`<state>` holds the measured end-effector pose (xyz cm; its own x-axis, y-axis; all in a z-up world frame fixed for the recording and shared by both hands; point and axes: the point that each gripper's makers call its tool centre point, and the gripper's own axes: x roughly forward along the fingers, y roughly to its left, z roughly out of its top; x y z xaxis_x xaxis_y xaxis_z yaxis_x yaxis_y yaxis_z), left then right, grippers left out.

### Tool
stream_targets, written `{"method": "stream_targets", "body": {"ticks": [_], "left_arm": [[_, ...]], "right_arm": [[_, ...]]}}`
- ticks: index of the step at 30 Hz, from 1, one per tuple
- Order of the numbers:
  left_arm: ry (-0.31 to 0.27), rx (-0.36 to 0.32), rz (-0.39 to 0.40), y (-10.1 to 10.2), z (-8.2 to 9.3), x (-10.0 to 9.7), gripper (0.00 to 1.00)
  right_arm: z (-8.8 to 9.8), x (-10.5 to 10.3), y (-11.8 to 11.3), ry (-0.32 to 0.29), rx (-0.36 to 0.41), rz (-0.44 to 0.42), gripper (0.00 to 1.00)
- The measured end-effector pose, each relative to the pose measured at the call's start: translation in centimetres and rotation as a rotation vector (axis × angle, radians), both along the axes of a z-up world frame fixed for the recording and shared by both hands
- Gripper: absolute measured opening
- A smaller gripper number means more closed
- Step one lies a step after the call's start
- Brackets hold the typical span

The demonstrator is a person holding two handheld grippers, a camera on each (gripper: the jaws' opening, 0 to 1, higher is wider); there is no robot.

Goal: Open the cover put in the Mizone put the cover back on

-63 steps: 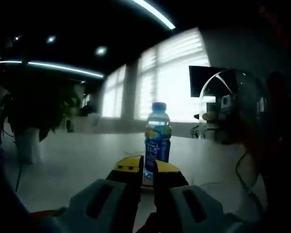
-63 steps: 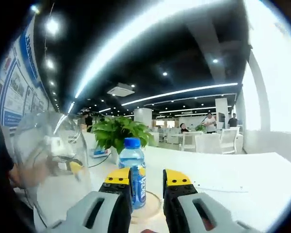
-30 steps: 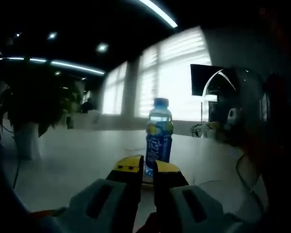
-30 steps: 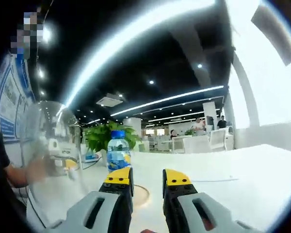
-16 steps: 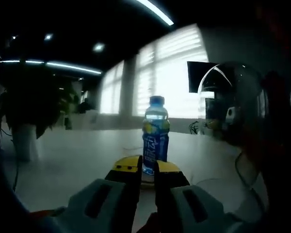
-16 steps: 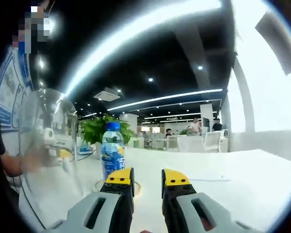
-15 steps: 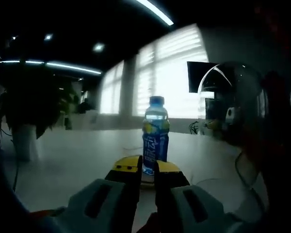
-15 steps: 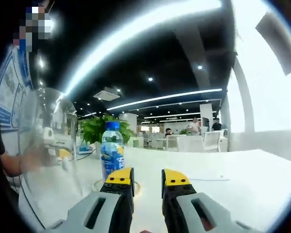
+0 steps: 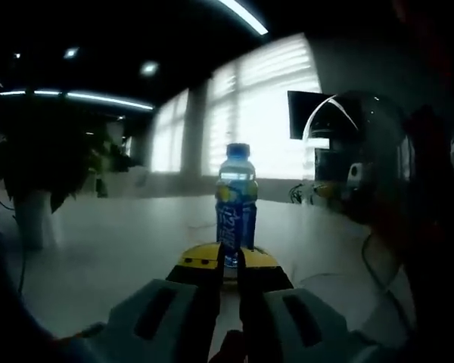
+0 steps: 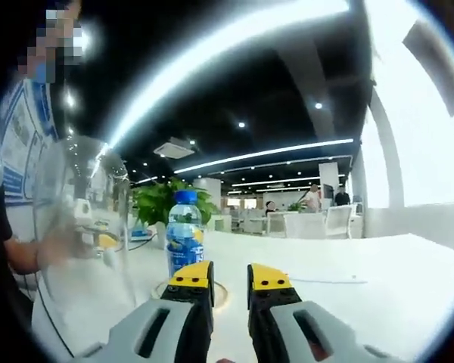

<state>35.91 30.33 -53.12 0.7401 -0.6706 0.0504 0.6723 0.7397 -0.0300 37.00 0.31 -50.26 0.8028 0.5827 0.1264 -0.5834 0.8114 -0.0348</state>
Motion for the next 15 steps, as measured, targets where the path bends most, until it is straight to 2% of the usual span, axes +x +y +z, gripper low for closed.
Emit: {"method": "stream_targets", "body": {"ticks": [4,7,15], "left_arm": [[-0.031,0.009,-0.014,-0.2,0.3,-0.2,0.00],[-0.036,-0.001,-0.025,-0.3,0.5,-0.4,0.00],[-0.013,-0.025,-0.007,0.1,0.5,-0.2,0.01]], "right_arm": [[-0.1,-0.3,0.9,0.001,-0.010,0.036,0.07],[-0.6,-0.6,1.8,-0.010,-0.060,0.062,0.05],[-1.0,-1.2,3.2,-0.011,-0.084,0.109,0.04]]}}
